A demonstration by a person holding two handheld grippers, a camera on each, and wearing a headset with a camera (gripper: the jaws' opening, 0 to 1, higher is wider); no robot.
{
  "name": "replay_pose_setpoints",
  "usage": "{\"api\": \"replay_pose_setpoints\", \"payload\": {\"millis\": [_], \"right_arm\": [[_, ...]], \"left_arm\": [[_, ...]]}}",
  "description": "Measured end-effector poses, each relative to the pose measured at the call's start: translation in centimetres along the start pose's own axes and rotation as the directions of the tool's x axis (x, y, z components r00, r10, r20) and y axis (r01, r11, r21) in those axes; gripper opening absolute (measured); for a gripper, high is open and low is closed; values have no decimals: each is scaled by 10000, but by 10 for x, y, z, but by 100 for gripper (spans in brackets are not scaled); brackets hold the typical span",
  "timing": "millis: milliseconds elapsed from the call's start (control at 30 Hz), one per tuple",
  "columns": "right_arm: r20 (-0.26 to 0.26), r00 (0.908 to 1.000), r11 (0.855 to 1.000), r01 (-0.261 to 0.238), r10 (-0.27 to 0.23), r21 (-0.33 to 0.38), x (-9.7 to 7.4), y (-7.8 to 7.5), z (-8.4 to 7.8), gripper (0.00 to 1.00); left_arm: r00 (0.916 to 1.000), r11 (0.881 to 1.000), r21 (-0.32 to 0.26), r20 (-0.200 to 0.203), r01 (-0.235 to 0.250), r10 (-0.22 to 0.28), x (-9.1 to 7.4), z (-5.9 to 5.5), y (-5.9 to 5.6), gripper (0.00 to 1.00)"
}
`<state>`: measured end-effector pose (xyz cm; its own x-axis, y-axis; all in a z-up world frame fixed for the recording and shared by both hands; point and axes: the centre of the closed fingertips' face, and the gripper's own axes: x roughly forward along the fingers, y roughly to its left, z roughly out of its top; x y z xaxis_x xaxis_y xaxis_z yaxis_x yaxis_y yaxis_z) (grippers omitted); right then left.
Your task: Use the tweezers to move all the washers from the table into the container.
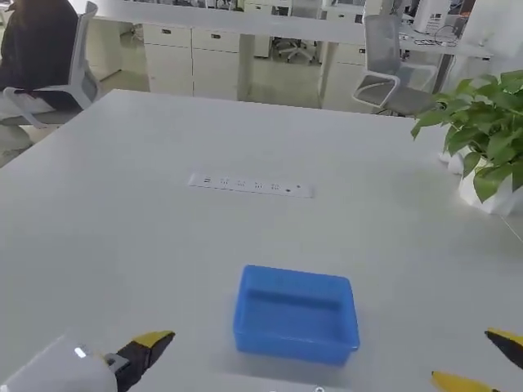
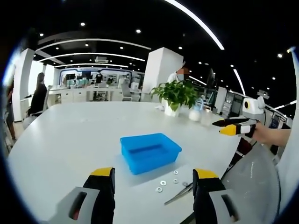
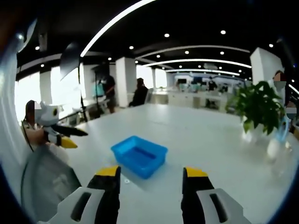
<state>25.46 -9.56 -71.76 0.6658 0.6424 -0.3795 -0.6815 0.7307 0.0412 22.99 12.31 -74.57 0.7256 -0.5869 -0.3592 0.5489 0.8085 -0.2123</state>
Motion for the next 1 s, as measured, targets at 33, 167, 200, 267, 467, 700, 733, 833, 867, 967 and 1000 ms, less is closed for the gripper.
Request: {"api": "replay_pose_setpoints", "payload": {"millis": [33, 167, 200, 267, 467, 700, 733, 833, 867, 967, 1000], "right_arm": [[-199, 9996, 9997, -194, 192, -119, 2, 4, -3, 44], [-813, 9934, 9951, -850, 808, -504, 11, 19, -14, 35], [-878, 9914, 9933, -1020, 970, -545, 13, 23, -15, 34], [-1161, 9846, 9879, -1393, 1308, -680, 17, 31, -20, 32], [-1927, 9490, 9585, -2703, 2494, -910, 29, 57, -34, 24], [-3543, 8793, 9007, -3970, 3183, -1762, 39, 79, -58, 17], [-3743, 8677, 8924, -4139, 3271, -1796, 40, 81, -61, 17], [-4555, 8210, 8605, -4699, 3442, -1969, 41, 87, -75, 16], [-4664, 8131, 8548, -4797, 3483, -1980, 42, 89, -77, 16], [-4982, 7920, 8398, -5029, 3529, -2046, 44, 91, -82, 15], [-5065, 7876, 8335, -5092, 3509, -2143, 45, 92, -84, 15]], "left_arm": [[9997, 9998, -46, -123, 212, -212, 0, -2, -1, 62], [9950, 9977, 107, -756, 669, -659, 4, -12, 0, 55], [9916, 9968, 223, -1066, 765, -737, 4, -16, 0, 53], [9799, 9911, 354, -1585, 1279, -1208, 6, -23, -5, 49], [9368, 9698, 1075, -3010, 2190, -1782, 9, -46, -11, 44], [8693, 9163, 2260, -4509, 3306, -2024, 13, -73, -17, 31], [8629, 9130, 2266, -4615, 3393, -2062, 14, -75, -19, 30], [8297, 8859, 2611, -5188, 3833, -2061, 15, -85, -21, 27], [8251, 8815, 2677, -5268, 3890, -2041, 16, -86, -21, 27], [8101, 8694, 2751, -5477, 4105, -2092, 19, -89, -24, 23], [8015, 8594, 2838, -5592, 4252, -2119, 20, -90, -25, 20]]}}
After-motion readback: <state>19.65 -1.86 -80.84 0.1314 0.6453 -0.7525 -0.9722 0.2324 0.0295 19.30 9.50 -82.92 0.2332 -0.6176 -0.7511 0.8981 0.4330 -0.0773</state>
